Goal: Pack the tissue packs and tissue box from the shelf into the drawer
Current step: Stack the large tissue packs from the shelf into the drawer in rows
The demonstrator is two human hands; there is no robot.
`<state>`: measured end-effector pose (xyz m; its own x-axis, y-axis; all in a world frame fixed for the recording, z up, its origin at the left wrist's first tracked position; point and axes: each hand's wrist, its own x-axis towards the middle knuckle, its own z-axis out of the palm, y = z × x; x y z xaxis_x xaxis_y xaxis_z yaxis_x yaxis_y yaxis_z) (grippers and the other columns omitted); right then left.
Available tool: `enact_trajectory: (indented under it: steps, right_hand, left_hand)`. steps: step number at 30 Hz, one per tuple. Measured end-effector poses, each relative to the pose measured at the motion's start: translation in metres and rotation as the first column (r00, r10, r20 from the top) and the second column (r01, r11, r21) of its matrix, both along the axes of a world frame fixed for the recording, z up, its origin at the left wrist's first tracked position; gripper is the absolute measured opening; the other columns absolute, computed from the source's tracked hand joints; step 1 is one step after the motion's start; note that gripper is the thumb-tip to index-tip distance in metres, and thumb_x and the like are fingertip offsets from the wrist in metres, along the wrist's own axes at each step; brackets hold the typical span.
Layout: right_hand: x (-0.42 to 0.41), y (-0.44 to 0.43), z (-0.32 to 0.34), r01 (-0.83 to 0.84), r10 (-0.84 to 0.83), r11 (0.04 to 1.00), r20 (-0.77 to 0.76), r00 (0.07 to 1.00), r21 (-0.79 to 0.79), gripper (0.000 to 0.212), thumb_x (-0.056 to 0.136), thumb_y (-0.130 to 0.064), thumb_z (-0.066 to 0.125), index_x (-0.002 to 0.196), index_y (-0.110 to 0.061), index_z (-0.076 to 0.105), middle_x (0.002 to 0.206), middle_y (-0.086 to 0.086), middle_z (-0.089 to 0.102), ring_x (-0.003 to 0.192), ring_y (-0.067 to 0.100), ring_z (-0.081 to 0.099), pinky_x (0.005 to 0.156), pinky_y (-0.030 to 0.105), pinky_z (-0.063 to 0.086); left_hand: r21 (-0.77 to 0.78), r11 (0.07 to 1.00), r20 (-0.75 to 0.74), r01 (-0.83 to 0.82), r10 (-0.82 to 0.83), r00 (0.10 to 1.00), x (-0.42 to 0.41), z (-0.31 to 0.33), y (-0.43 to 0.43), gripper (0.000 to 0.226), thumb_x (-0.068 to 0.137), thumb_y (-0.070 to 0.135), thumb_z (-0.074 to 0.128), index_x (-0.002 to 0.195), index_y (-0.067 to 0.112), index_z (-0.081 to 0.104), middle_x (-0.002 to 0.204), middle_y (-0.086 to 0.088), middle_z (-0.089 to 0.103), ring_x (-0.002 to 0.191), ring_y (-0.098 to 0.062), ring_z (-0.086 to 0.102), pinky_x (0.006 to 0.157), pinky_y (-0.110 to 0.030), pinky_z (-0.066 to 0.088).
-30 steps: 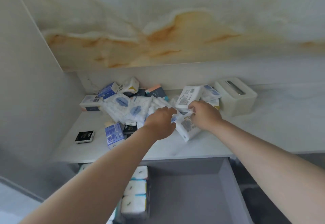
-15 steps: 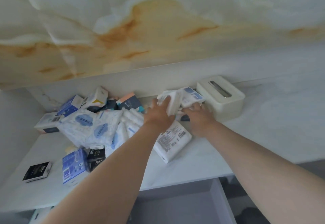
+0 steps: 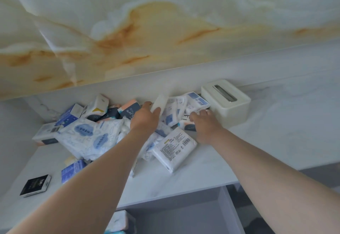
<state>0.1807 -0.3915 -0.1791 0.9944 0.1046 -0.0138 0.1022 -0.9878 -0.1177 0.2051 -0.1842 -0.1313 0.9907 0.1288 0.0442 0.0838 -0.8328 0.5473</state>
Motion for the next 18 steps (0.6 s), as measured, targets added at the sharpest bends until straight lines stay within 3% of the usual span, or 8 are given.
enact_trajectory:
  steps: [4,6,8,10,13,16,18]
  right_hand:
    - [-0.004,-0.005,0.004,0.017,-0.012,0.996,0.054,0.998,-0.085,0.069,0.080,-0.034,0.070,0.138,-0.020,0.035,0.133,0.014,0.047,0.126,0.033,0.039,0.105,0.040,0.035]
    - [-0.005,-0.007,0.006,0.030,-0.024,0.994,0.052,0.998,-0.104,0.066,0.082,-0.040,0.069,0.137,-0.018,0.039,0.136,0.015,0.042,0.129,0.035,0.036,0.109,0.042,0.030]
    - [-0.006,-0.009,0.003,0.034,-0.032,0.997,0.022,0.999,-0.067,0.062,0.081,-0.038,0.069,0.133,-0.020,0.042,0.137,0.018,0.036,0.129,0.039,0.035,0.109,0.042,0.031]
    - [-0.009,-0.011,0.003,0.054,-0.052,0.998,-0.044,0.998,0.045,0.060,0.079,-0.030,0.071,0.131,-0.023,0.041,0.138,0.015,0.031,0.124,0.039,0.038,0.102,0.039,0.037]
    - [-0.013,-0.012,0.007,0.066,-0.059,0.994,-0.071,0.996,0.092,0.062,0.076,-0.030,0.071,0.130,-0.025,0.040,0.131,0.014,0.041,0.120,0.036,0.040,0.097,0.039,0.038]
    - [-0.015,-0.009,0.014,0.091,-0.095,0.991,0.041,0.995,0.101,0.067,0.068,-0.047,0.069,0.127,-0.028,0.044,0.126,0.010,0.049,0.119,0.032,0.041,0.099,0.039,0.036]
    - [-0.018,-0.005,0.020,0.097,-0.108,0.993,0.181,0.978,0.067,0.064,0.068,-0.061,0.065,0.121,-0.029,0.051,0.120,0.006,0.054,0.115,0.029,0.045,0.097,0.037,0.035]
  left_hand:
    - [-0.112,0.993,0.007,-0.019,0.020,1.000,-0.005,0.004,0.004,0.039,0.103,0.037,0.040,0.137,0.018,0.044,0.121,-0.012,0.061,0.090,-0.025,0.053,0.077,-0.032,0.040]
    - [-0.273,0.960,0.029,-0.056,0.067,0.997,-0.007,0.004,0.007,0.037,0.103,0.031,0.039,0.140,0.022,0.041,0.126,-0.010,0.057,0.096,-0.028,0.058,0.082,-0.036,0.049]
    - [-0.470,0.881,-0.004,-0.063,0.069,0.998,-0.008,0.003,0.009,0.039,0.104,0.021,0.038,0.142,0.032,0.037,0.124,-0.006,0.054,0.099,-0.032,0.061,0.079,-0.049,0.058]
    - [-0.545,0.836,-0.086,-0.070,0.028,0.996,-0.010,0.000,0.010,0.043,0.104,0.013,0.034,0.138,0.036,0.042,0.119,-0.005,0.052,0.099,-0.035,0.063,0.068,-0.053,0.060]
    - [-0.395,0.918,-0.086,-0.028,-0.007,0.996,-0.012,-0.004,0.007,0.042,0.103,0.015,0.032,0.136,0.035,0.050,0.113,-0.007,0.059,0.100,-0.037,0.065,0.078,-0.052,0.058]
    - [-0.023,0.998,-0.112,0.057,-0.059,0.992,-0.013,-0.004,0.004,0.045,0.102,0.033,0.034,0.147,0.026,0.036,0.127,-0.012,0.053,0.113,-0.035,0.055,0.095,-0.047,0.049]
    - [0.214,0.974,-0.135,0.071,-0.043,0.990,-0.017,-0.003,0.005,0.052,0.100,0.041,0.038,0.149,0.022,0.032,0.141,-0.017,0.042,0.127,-0.035,0.042,0.105,-0.046,0.039]
